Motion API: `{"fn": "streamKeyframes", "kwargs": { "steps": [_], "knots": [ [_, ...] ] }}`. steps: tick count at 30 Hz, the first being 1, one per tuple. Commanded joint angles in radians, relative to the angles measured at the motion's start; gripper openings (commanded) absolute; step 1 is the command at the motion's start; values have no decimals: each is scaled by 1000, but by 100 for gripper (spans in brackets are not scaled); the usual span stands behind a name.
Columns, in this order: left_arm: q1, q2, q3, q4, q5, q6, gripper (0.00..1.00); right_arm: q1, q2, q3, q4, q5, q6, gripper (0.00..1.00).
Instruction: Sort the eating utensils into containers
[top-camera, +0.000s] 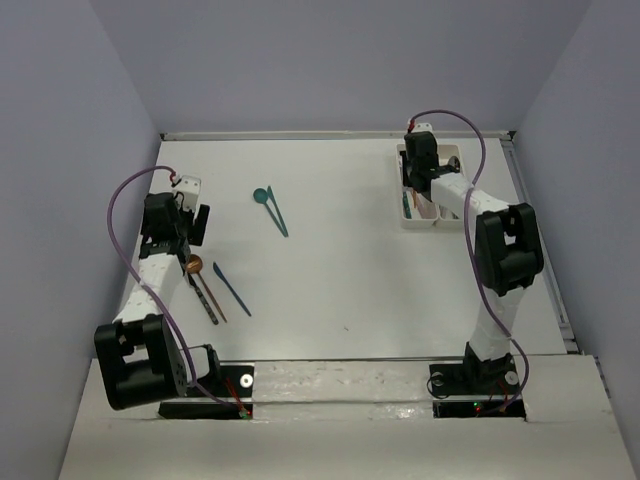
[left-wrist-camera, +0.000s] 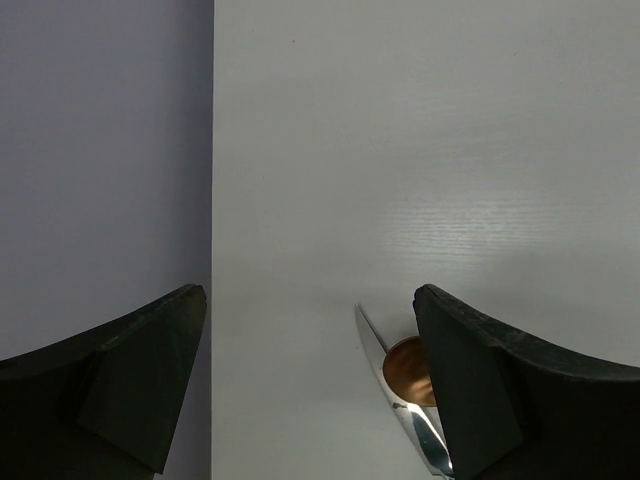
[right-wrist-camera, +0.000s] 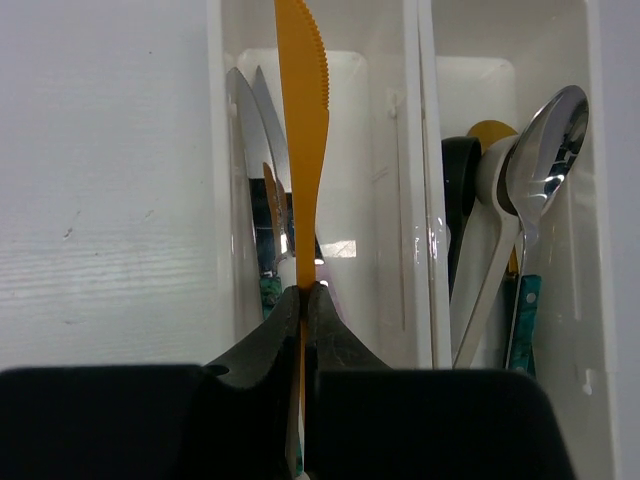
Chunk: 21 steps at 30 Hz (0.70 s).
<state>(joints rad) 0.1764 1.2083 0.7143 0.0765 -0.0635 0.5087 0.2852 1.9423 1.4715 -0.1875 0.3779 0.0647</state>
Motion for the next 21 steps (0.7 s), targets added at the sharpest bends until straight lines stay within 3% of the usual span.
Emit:
{"fn": "streamKeyframes", "kwargs": {
  "steps": [1, 14, 15, 17, 21],
  "knots": [
    [-15, 20, 57, 5, -50, 5, 99, -18, 32, 73, 85, 3, -37, 0],
    [-83, 92, 76, 5, -71, -15, 99, -27, 141, 128, 20, -59, 4, 1],
    [-101, 94, 79, 3, -79, -12, 99, -27, 142, 127, 7, -59, 7, 12],
    [-169, 108, 85, 3, -116, -9, 99, -27, 141, 118, -4, -57, 21, 23],
    [-296, 140, 112, -21, -102, -13, 99, -27, 124, 112, -27, -57, 33, 33]
  ]
}}
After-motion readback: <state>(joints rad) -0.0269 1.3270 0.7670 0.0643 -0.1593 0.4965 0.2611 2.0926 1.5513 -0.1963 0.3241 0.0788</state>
